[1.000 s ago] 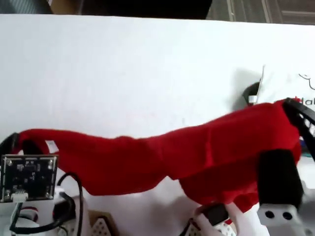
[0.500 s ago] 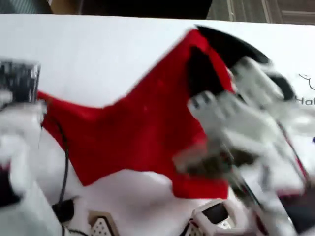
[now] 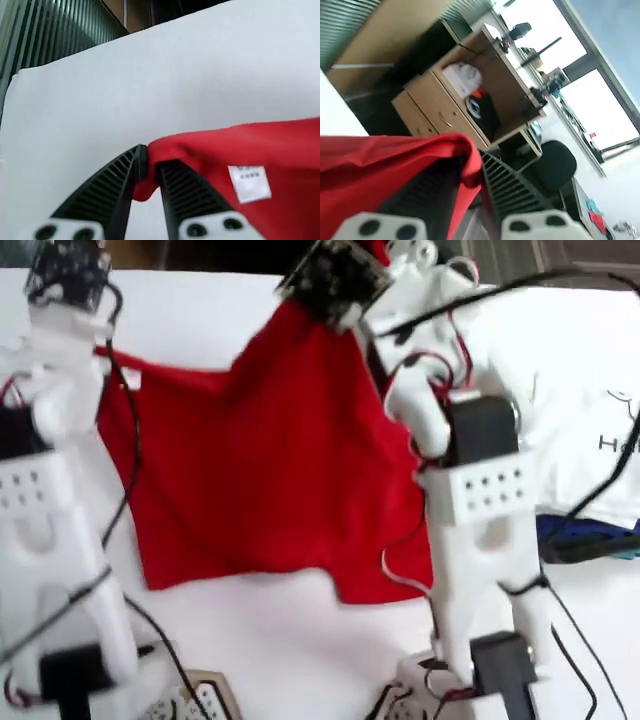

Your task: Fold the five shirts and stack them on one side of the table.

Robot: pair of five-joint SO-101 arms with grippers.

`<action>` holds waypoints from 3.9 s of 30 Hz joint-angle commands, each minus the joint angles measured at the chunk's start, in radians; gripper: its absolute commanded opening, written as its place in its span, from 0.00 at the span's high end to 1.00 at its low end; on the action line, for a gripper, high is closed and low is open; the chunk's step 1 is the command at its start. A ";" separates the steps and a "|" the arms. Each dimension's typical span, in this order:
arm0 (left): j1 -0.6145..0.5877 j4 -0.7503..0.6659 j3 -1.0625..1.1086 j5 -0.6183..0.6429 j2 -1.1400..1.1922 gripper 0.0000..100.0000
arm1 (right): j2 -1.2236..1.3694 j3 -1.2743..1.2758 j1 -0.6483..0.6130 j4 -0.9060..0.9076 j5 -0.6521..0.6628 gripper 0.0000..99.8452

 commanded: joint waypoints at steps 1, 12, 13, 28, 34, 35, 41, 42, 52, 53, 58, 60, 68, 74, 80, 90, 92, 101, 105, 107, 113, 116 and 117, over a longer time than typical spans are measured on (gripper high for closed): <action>0.014 0.081 -0.225 0.002 0.160 0.98 | 0.044 -0.057 0.039 -0.042 -0.002 0.98; 0.015 0.264 -0.636 0.003 0.428 0.98 | 0.191 -0.236 0.097 -0.042 0.000 0.98; 0.015 0.267 -0.636 0.002 0.446 0.98 | 0.209 -0.236 0.094 -0.039 0.000 0.98; 0.009 0.397 -0.535 -0.035 0.577 0.98 | 0.360 -0.242 0.097 0.377 -0.009 0.98; 0.015 0.384 -0.271 -0.049 0.457 0.98 | 0.360 -0.244 0.114 0.585 -0.021 0.98; 0.015 0.379 -0.236 -0.049 0.431 0.98 | 0.360 -0.244 0.122 0.601 -0.035 0.98; 0.026 0.331 0.002 -0.051 0.279 0.98 | 0.360 -0.235 0.148 0.716 -0.091 0.98; 0.028 0.319 0.050 -0.051 0.253 0.98 | 0.360 -0.235 0.153 0.730 -0.097 0.98; 0.037 0.140 0.507 -0.052 -0.012 0.98 | 0.251 -0.180 0.173 0.845 -0.092 0.98; 0.037 0.118 0.544 -0.052 -0.028 0.98 | 0.234 -0.143 0.170 0.840 -0.092 0.98; 0.037 0.055 0.653 -0.051 -0.055 0.98 | 0.110 0.133 0.166 0.707 -0.092 0.98; 0.035 0.048 0.674 -0.051 -0.055 0.98 | 0.038 0.272 0.166 0.636 -0.092 0.98; 0.035 0.057 0.680 -0.051 -0.060 0.98 | -0.242 0.694 0.165 0.449 -0.084 0.98; 0.035 0.091 0.682 -0.051 -0.055 0.98 | -0.288 0.766 0.173 0.446 -0.052 0.98; 0.032 0.069 0.782 -0.052 -0.061 0.98 | -0.298 0.806 0.183 0.450 -0.058 0.98; 0.031 -0.017 0.874 -0.048 -0.061 0.98 | -0.298 0.822 0.254 0.453 -0.055 0.98; 0.031 -0.017 0.874 -0.048 -0.061 0.98 | -0.298 0.822 0.252 0.461 -0.058 0.98; 0.031 0.002 0.875 -0.044 -0.061 0.98 | -0.302 0.913 0.257 0.469 -0.060 0.98; 0.034 -0.003 0.875 -0.046 -0.061 0.98 | -0.371 0.970 0.252 0.452 -0.060 0.98; 0.035 -0.003 0.877 -0.046 -0.061 0.98 | -0.420 1.000 0.251 0.450 -0.060 0.98; 0.034 -0.002 0.903 -0.044 -0.063 0.98 | -0.526 1.097 0.251 0.441 -0.052 0.98; 0.035 -0.003 0.934 -0.044 -0.063 0.98 | -0.547 1.129 0.257 0.417 -0.052 0.98; 0.035 -0.006 0.943 -0.044 -0.063 0.98 | -0.545 1.137 0.257 0.410 -0.052 0.98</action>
